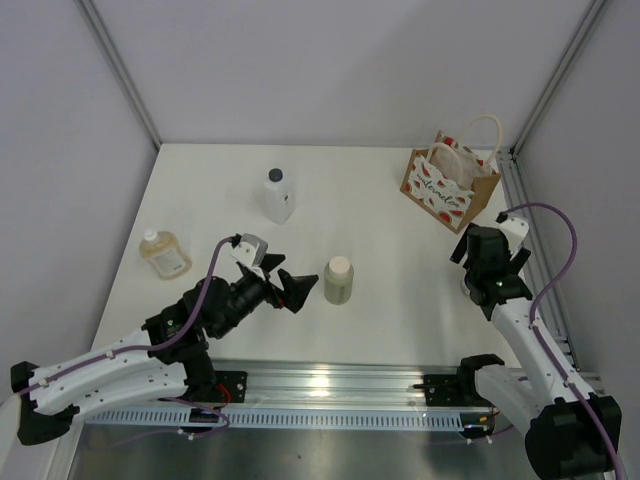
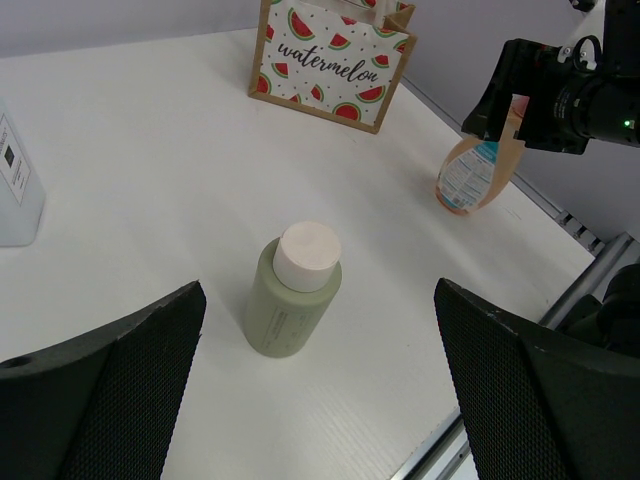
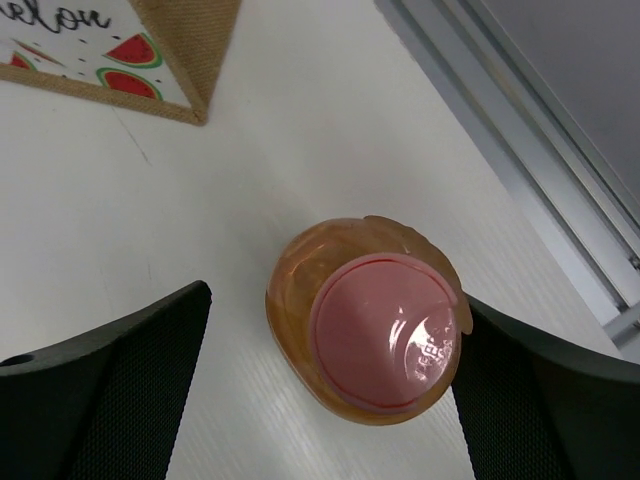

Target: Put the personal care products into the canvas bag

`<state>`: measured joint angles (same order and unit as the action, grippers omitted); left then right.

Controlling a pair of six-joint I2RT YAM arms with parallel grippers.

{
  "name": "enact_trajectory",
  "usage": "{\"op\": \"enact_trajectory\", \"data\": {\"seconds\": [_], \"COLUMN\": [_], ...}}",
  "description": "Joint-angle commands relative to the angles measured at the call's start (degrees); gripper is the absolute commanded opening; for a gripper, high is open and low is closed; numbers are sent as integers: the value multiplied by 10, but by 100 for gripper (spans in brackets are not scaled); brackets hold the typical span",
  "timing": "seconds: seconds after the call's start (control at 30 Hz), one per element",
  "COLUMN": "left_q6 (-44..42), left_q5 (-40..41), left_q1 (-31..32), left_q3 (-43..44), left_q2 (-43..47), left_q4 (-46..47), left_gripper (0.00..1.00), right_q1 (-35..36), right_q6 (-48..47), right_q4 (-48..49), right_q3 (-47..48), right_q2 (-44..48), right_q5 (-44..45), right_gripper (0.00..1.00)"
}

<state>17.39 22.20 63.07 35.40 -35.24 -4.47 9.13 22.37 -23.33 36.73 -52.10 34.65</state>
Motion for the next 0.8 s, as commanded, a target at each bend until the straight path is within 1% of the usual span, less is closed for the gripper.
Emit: {"op": "enact_trajectory", "data": {"seconds": [0.0,0.13,0.33,0.4,0.43,0.5,0.6,0.63,0.67,0.77], "left_q6": [-12,-12,-11,-12,-12,-12,-11,-11,-11,-11], "left_q5": [0,0,0,0,-1,-3,-6,-6,-5,-6], "left_q1": [-3,-2,-3,-2,-2,-2,-2,-2,-2,-3], "left_q3": [17,16,20,20,20,21,20,21,20,22], "left_q2": [-1,-1,-4,-3,-3,-2,-1,-1,-2,-3], "left_q4": [3,2,0,-1,-1,-1,-1,-1,-1,-1], "left_gripper": [99,99,99,99,99,99,99,99,99,99], "right_q1": [-2,-2,-1,-1,-2,-2,-2,-2,-2,-1], "right_q6": [-25,-38,-47,-55,-60,-71,-94,-100,-104,-116], "right_q4": [91,129,181,192,209,226,286,296,313,338], "right_q3": [-13,-25,-22,-24,-27,-34,-55,-64,-68,-80], "right_q2": [4,-5,-73,-83,-85,-85,-80,-77,-76,-76], "right_q5": [-62,-83,-71,-75,-85,-90,-109,-114,-123,-147], "right_gripper": [95,89,88,83,80,76,66,61,60,48]}}
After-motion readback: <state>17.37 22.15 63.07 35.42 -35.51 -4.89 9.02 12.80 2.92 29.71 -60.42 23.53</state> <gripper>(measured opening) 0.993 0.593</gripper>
